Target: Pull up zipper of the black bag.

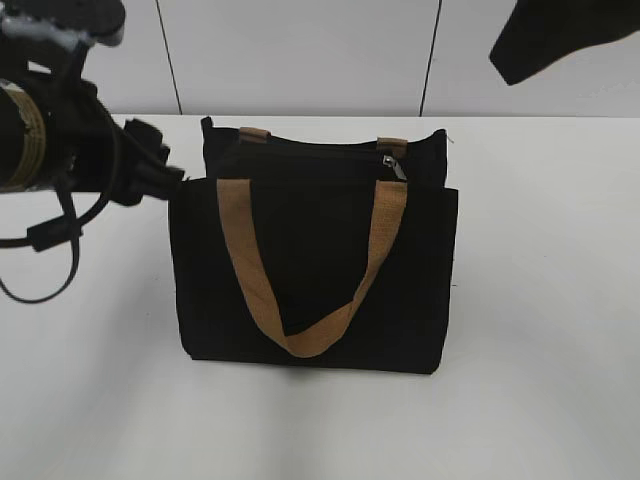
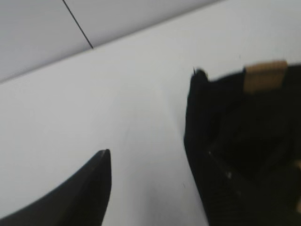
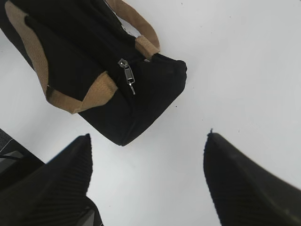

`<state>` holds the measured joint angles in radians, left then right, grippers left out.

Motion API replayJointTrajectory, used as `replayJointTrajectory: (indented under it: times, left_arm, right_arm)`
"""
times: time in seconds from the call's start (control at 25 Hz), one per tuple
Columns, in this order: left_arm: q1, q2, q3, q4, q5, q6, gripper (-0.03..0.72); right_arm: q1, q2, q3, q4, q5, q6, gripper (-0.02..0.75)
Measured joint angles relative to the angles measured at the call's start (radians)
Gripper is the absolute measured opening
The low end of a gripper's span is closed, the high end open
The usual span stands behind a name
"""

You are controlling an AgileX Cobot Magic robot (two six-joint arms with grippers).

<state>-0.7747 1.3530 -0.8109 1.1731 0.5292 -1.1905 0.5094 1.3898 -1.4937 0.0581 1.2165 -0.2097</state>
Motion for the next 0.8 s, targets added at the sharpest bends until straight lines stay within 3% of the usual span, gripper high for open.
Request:
replayJointTrajectory:
  times: [0.16, 0.32, 0.4, 0.56, 0.8]
  left_arm:
    - [-0.021, -0.072, -0.002, -0.451, 0.052, 0.389, 0.451]
    - [-0.022, -0.230, -0.003, -0.802, 0.163, 0.710, 0.451]
    - [-0.024, -0.300, -0.004, -0.924, 0.255, 0.843, 0.457]
    - [-0.025, -0.447, -0.003, -1.076, 0.465, 1.027, 0.490]
    - [-0.025, -0.659, 0.124, -1.133, 0.511, 1.061, 0.501]
  right_arm:
    - [0.000, -0.077, 0.111, 0.001, 0.000, -0.001, 0.557]
    - [0.000, -0.212, 0.284, 0.002, 0.000, -0.001, 0.557]
    - [0.000, -0.301, 0.367, 0.002, 0.000, -0.001, 0.557]
    - [0.000, -0.487, 0.550, 0.005, 0.000, -0.002, 0.557]
    - [0.000, -0.800, 0.812, 0.022, 0.004, -0.003, 0.557]
